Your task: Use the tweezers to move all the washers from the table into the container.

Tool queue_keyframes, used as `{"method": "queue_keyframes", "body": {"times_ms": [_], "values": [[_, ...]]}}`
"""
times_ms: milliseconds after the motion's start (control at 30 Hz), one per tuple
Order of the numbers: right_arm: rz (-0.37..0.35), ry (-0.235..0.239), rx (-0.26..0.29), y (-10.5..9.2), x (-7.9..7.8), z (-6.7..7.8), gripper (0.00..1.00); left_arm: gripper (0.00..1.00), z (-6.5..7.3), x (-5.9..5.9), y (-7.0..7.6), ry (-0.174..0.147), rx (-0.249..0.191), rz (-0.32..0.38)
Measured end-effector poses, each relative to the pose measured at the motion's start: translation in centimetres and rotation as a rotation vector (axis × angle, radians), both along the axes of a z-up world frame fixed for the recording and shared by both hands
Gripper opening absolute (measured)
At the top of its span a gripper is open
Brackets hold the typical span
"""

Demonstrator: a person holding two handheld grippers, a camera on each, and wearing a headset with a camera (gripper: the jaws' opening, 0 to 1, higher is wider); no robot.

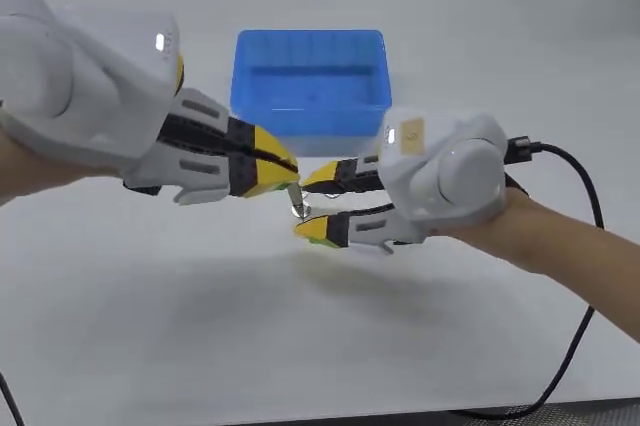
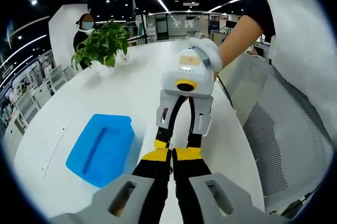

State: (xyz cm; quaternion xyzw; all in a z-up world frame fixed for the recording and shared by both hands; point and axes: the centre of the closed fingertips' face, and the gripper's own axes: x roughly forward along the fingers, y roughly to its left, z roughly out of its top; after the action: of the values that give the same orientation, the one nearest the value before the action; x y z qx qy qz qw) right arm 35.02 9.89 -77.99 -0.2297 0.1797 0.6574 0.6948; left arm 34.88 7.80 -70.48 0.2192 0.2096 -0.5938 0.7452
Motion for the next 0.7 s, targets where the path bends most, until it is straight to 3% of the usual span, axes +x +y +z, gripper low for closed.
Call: {"method": "queue_keyframes", "body": {"times_ms": [133, 700], "values": [[0.021, -0.021, 0.003, 0.29, 0.13, 0.05, 0.18, 0.05, -0.03, 0.02, -0.12, -0.001, 0.008, -0.01], [0.067, 0.057, 0.047, 0.74, 0.11, 0.52, 0.09, 0.05, -0.11, 0.34, -0.2, -0.005, -0.006, 0.005]]}}
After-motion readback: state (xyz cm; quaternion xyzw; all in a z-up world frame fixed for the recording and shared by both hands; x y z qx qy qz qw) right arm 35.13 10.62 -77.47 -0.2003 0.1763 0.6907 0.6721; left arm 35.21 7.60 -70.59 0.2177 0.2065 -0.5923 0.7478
